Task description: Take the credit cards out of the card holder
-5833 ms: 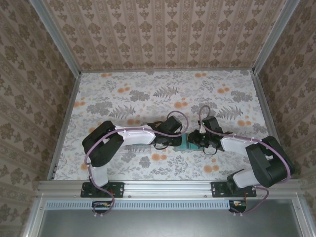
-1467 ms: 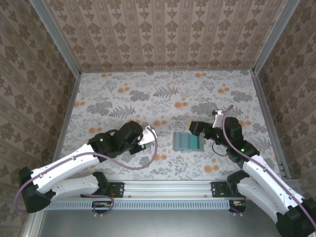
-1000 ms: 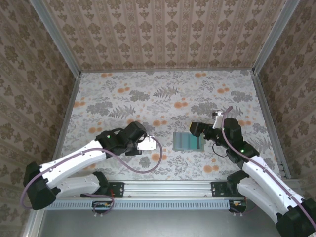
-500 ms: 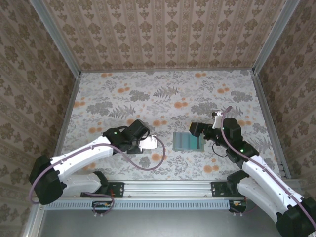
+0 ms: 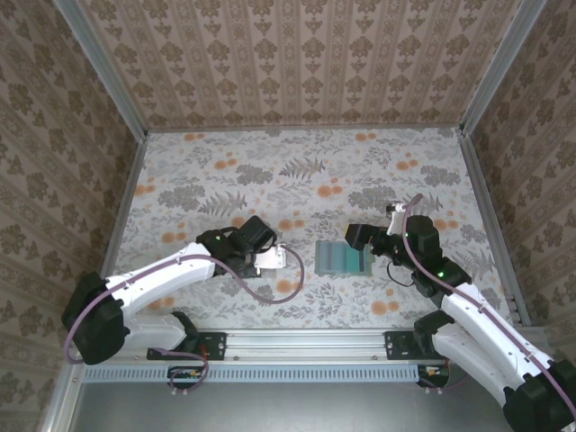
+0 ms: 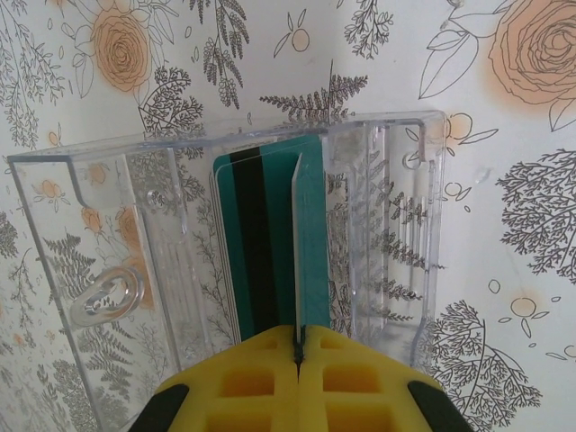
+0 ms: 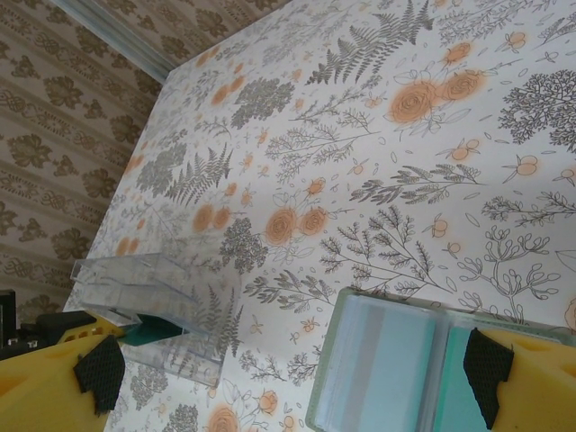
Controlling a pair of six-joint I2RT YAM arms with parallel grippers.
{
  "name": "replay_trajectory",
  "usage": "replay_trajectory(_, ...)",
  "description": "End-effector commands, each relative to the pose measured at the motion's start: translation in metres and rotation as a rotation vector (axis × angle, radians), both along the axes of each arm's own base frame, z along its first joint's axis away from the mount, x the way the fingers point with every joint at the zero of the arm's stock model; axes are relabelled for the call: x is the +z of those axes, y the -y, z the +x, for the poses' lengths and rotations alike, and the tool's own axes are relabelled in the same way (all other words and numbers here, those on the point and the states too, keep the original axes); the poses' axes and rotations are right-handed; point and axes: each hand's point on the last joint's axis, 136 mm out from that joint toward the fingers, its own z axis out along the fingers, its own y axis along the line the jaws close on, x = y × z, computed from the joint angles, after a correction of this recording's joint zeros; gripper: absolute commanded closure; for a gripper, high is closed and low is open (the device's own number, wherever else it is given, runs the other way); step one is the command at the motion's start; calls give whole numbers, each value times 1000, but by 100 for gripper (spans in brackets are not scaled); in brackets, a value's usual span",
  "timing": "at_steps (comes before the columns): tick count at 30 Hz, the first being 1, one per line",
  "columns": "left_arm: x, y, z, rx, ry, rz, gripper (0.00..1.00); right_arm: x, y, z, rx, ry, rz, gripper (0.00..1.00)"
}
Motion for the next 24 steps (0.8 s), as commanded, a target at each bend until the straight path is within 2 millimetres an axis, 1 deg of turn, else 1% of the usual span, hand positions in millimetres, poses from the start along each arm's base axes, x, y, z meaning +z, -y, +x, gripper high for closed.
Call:
replay_trajectory(1,0,-4,7,39,21,0,85,-3,0,-1,2,11,-10,0)
replay_trajectory(5,-1,-4,10,51,35,-4,79,-3,0,-1,3,11,-10,0)
replay_trajectory(7,-1,-4,11,54,40,-6,73,-2,0,-1,3,11,-10,0)
replay_trajectory(8,-1,-5,11,57,42,-5,72,-2,0,-1,3,10,-10,0)
replay_trajectory(12,-2,-5,12,61,42,-1,68,-3,0,-1,3,10,-12,0)
replay_trajectory(16,0,-4,12,65,39,-6,67,-3,0,-1,3,9,-14,0)
replay_trajectory(18,4,-2,12,68,38,-22,68,-4,1,-1,2,8,-15,0)
replay_trajectory(21,16,3,13,77,47,-71,67,-5,1,-1,0,3,-18,0)
replay_trajectory(22,19,4,13,81,47,-84,67,-5,1,0,0,4,-18,0)
replay_trajectory(24,25,6,12,92,46,-116,61,-6,0,0,2,0,-20,0)
